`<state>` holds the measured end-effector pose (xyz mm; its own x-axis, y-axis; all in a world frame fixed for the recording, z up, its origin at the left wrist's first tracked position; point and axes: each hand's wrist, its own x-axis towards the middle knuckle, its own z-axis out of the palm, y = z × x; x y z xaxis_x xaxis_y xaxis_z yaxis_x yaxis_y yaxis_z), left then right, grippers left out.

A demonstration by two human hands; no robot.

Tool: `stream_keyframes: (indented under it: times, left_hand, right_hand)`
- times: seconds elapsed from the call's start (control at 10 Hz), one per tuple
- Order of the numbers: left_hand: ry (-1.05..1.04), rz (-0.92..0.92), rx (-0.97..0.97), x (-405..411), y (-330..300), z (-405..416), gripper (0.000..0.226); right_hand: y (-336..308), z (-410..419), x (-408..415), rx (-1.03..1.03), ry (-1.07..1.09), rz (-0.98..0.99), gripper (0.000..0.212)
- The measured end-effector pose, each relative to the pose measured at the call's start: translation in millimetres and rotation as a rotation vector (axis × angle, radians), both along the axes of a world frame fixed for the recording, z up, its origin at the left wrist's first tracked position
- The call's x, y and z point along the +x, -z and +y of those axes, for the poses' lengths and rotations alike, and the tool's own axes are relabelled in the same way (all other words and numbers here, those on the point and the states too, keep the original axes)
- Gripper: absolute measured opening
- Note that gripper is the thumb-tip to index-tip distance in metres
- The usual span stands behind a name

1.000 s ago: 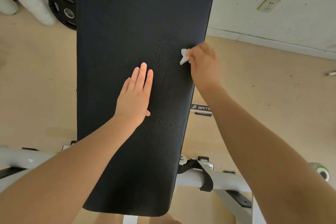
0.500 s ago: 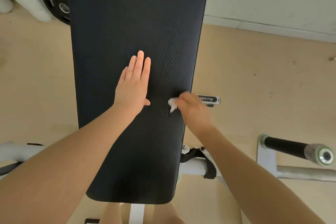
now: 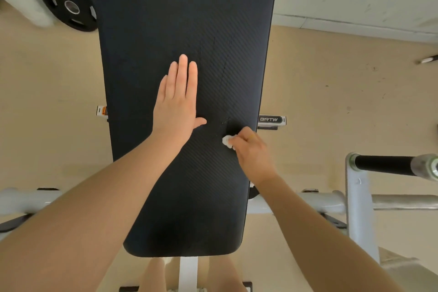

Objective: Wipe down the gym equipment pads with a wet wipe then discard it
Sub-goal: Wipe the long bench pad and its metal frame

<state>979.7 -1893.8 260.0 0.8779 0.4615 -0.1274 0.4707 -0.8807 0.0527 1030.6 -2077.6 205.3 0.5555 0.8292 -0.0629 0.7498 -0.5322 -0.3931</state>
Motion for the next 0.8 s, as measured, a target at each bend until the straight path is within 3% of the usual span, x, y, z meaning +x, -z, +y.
stream_keyframes:
  times: [0.1,0.2,0.3,0.4,0.5,0.6,0.7,0.8]
  left_hand:
    - [0.041,-0.008,0.012,-33,9,0,0.111]
    - [0.105,0.07,0.075,-52,17,12,0.121]
    - [0.162,0.125,0.132,-56,16,19,0.126]
    - [0.147,0.167,0.09,-54,17,17,0.121]
    - [0.132,0.162,0.074,-52,17,16,0.118]
    - [0.137,0.148,0.064,-52,18,16,0.119]
    - [0.127,0.168,0.067,-51,20,15,0.121]
    - [0.126,0.164,0.066,-51,21,16,0.121]
  right_hand:
    - [-23,22,21,0.011,-0.007,-0.096,0.021]
    - [-45,51,43,0.034,0.165,-0.027,0.031]
    - [-35,62,38,0.095,0.243,-0.109,0.022]
    - [-7,41,-5,0.127,0.152,-0.119,0.013]
    - [8,20,-34,0.031,0.002,-0.048,0.019]
    - [-7,34,-18,0.058,-0.069,-0.053,0.006]
    - [-30,72,22,0.16,0.147,-0.024,0.02]
    - [-32,91,37,0.172,0.223,-0.085,0.017]
